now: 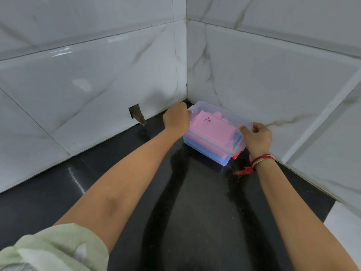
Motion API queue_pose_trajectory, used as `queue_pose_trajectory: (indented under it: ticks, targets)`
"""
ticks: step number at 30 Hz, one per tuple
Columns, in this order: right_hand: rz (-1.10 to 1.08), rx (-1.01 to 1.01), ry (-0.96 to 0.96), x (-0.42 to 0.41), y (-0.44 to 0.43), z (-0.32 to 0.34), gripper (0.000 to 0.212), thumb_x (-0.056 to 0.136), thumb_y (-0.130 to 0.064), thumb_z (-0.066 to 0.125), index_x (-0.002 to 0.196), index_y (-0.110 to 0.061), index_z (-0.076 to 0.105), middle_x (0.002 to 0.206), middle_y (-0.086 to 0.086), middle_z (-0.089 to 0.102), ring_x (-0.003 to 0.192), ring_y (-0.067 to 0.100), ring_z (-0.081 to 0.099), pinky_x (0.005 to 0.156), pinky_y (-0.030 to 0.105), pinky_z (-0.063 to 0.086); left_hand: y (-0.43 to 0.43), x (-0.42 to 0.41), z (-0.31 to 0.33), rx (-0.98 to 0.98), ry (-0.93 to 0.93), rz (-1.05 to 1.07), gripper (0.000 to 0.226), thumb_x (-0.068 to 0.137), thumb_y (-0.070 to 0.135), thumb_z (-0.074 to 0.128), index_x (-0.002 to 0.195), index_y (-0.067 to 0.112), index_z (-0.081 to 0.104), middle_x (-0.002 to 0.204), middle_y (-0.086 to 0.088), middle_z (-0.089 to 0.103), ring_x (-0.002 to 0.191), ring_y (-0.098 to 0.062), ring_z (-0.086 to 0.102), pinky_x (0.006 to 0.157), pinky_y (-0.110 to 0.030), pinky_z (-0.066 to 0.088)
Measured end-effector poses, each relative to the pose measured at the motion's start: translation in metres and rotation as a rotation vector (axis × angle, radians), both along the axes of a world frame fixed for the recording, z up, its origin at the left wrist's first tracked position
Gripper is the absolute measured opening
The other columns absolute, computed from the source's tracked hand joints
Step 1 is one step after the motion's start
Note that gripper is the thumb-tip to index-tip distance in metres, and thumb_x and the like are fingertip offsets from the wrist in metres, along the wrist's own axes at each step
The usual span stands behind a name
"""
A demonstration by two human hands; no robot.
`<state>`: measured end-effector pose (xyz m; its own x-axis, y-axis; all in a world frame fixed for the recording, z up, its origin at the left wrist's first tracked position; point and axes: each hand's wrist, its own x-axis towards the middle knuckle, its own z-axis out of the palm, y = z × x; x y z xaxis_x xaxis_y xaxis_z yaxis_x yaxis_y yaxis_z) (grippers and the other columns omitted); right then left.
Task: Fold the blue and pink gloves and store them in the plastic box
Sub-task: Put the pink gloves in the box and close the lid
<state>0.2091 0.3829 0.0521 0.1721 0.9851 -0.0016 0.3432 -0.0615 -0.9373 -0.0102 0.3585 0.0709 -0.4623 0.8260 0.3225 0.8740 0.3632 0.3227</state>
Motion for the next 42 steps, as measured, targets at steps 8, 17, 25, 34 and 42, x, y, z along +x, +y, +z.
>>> queue_pose_trajectory:
  ticks: [8,17,25,34,42]
  targets:
    - [-0.029,-0.097,0.132,-0.006,-0.001,-0.006,0.044,0.086,-0.023,0.061,0.126,-0.009,0.049,0.126,0.014,0.052,0.108,0.03,0.055,0.096,0.044,0.05,0.005,-0.002,-0.001,-0.054,-0.205,0.016,0.024,0.094,0.037,0.051,0.089,0.017,0.063,0.082,0.0,0.061,0.072,-0.016,0.055,0.06,-0.028,0.038]
    - [-0.025,-0.157,0.261,-0.007,-0.005,-0.002,0.043,0.086,-0.019,0.06,0.127,-0.012,0.046,0.132,0.015,0.045,0.11,0.032,0.053,0.097,0.046,0.049,-0.001,0.011,-0.003,0.05,-1.24,0.354,0.081,0.071,0.05,0.075,0.134,0.009,0.043,0.128,-0.011,0.053,0.105,-0.027,0.053,0.083,-0.036,0.044]
    - [-0.03,-0.132,0.318,-0.005,-0.001,-0.007,0.026,0.086,-0.016,0.06,0.105,-0.018,0.042,0.119,0.013,0.048,0.104,0.028,0.053,0.093,0.042,0.051,-0.005,0.013,0.005,-0.055,-1.423,0.379,0.087,0.065,0.052,0.078,0.135,0.015,0.041,0.122,-0.005,0.049,0.092,-0.023,0.045,0.076,-0.037,0.039]
    - [-0.009,-0.108,0.337,-0.007,-0.003,-0.011,0.039,0.088,-0.016,0.058,0.123,-0.011,0.042,0.114,0.006,0.047,0.1,0.024,0.052,0.089,0.038,0.051,0.003,0.021,-0.01,0.324,-1.45,0.339,0.042,0.07,0.022,0.081,0.106,0.018,0.061,0.096,0.002,0.06,0.086,-0.015,0.054,0.079,-0.03,0.043]
    - [0.005,-0.088,0.352,-0.007,-0.003,-0.012,0.034,0.088,-0.017,0.058,0.117,-0.016,0.042,0.113,0.004,0.047,0.101,0.023,0.052,0.09,0.038,0.051,0.002,0.022,-0.013,0.402,-1.335,0.242,0.018,0.077,0.014,0.076,0.094,0.019,0.071,0.082,0.008,0.066,0.079,-0.008,0.059,0.083,-0.029,0.052]
